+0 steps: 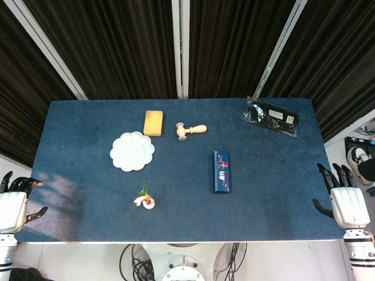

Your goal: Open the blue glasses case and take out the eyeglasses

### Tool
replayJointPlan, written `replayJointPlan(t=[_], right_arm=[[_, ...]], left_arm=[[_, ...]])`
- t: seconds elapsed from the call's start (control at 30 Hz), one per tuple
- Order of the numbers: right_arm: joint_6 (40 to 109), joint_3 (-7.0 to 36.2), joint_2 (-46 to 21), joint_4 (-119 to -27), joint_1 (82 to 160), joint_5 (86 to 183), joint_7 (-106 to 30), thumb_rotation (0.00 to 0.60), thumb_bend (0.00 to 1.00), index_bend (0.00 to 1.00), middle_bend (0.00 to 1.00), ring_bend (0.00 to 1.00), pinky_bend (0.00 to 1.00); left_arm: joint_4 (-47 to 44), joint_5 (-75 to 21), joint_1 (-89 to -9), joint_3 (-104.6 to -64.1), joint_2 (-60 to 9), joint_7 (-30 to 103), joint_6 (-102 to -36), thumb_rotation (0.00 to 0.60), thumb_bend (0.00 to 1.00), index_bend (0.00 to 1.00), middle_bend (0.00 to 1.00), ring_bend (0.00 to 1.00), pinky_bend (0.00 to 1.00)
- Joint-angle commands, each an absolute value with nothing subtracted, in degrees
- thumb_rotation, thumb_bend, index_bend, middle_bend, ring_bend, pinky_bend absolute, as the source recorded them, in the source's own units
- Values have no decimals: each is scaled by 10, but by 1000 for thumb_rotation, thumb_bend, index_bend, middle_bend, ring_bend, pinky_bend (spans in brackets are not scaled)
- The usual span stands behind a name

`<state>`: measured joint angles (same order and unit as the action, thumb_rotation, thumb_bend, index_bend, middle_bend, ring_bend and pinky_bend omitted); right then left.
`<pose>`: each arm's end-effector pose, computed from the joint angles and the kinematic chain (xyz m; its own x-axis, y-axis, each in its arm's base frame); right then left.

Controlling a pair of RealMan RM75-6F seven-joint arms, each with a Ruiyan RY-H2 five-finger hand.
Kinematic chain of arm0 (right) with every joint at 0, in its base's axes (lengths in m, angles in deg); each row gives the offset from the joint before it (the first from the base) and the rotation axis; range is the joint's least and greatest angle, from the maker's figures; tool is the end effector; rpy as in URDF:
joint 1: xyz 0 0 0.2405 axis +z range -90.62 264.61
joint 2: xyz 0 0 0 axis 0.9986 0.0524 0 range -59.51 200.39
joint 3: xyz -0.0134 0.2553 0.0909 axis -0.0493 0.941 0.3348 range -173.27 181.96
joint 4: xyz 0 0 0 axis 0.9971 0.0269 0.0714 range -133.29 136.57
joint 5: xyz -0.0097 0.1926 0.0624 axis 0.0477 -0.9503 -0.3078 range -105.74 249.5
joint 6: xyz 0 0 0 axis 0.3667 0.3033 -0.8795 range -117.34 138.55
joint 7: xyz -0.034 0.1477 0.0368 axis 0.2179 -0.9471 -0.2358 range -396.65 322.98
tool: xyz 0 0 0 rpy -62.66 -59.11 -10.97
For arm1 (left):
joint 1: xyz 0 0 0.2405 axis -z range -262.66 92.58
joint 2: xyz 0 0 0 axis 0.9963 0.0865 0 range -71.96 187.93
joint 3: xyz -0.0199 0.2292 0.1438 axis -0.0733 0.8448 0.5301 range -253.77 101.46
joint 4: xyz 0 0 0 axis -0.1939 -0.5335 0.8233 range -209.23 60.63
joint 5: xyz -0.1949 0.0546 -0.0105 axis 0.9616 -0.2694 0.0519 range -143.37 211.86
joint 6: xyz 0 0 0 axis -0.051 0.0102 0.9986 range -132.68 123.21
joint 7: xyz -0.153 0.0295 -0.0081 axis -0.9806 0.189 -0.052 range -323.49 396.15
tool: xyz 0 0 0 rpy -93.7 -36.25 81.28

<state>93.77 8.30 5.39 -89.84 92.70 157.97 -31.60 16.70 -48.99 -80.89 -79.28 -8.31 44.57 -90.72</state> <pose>-0.3205 -0.2023 0.1664 0.4758 -0.0086 0.8795 -0.8794 -0.0261 0.4754 -0.3314 0.1904 0.1676 0.5070 -0.0051 0.8619 0.8609 0.0511 -0.5062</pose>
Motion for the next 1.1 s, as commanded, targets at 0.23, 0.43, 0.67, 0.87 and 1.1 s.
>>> replayJointPlan(t=[0.23,0.43,0.67,0.87,1.1], right_arm=[[941,84,57,-908,931,1587,-306,600,153,4,221,35,31],[941,86,56,-914,935,1589,-303,600,156,4,239,41,31],[856,91,59,-938,983,1573,-313,600,317,4,292,44,36],[725,119,50,-950,1064,1518,-327,600,512,0,286,42,36],[635,113,-6,-917,1130,1497,-294,600,481,0,301,30,4]], left_arm=[[167,-494,-811,-790,-83,438,-909,600,65,343,289,195,69],[165,-496,-809,-792,-84,444,-910,600,65,343,289,195,69],[165,-499,-808,-789,-84,440,-906,600,64,343,289,195,70],[163,-499,-807,-788,-86,439,-903,600,65,343,289,195,69],[168,-501,-806,-788,-85,446,-903,600,65,343,289,195,70]])
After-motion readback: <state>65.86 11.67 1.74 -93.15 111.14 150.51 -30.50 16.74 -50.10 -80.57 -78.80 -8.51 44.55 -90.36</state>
